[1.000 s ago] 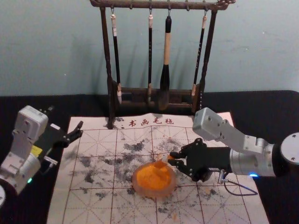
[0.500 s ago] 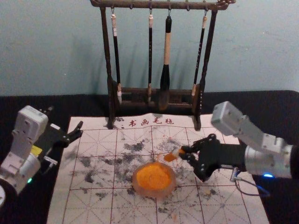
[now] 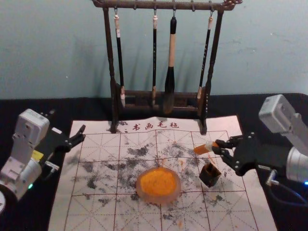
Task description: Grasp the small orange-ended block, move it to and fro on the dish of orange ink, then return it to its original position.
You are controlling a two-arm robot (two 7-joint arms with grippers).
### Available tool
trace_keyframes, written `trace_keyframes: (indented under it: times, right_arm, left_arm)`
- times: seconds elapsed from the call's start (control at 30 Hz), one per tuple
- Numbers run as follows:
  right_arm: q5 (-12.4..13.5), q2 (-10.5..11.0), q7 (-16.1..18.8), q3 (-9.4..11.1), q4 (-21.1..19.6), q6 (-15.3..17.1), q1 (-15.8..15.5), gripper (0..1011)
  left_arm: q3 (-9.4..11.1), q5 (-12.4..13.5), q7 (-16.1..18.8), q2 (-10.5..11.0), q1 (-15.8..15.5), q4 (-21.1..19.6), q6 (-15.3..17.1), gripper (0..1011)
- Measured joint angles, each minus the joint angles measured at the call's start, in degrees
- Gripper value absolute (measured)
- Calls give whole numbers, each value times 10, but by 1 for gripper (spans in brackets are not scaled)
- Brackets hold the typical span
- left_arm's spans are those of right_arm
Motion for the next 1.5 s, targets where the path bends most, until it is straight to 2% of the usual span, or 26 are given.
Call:
trace_keyframes:
  times: [0.23, 0.53, 0.73, 1.13, 1.5]
  right_arm:
    - [13, 20, -11, 26, -26, 5, -38, 96]
    - [19, 41, -14, 44, -51, 11, -73, 96]
    - [19, 51, -12, 49, -57, 15, -85, 96]
    - [16, 49, -13, 51, -50, 29, -88, 96]
    - [3, 39, -9, 39, -29, 42, -66, 96]
  left_arm:
    - [0, 0, 0, 0, 0, 0, 0, 1001]
    - [0, 0, 0, 0, 0, 0, 0, 1001]
    - [0, 0, 0, 0, 0, 0, 0, 1002]
    - [0, 0, 0, 0, 0, 0, 0, 1001]
    - [0, 0, 0, 0, 0, 0, 0, 1001]
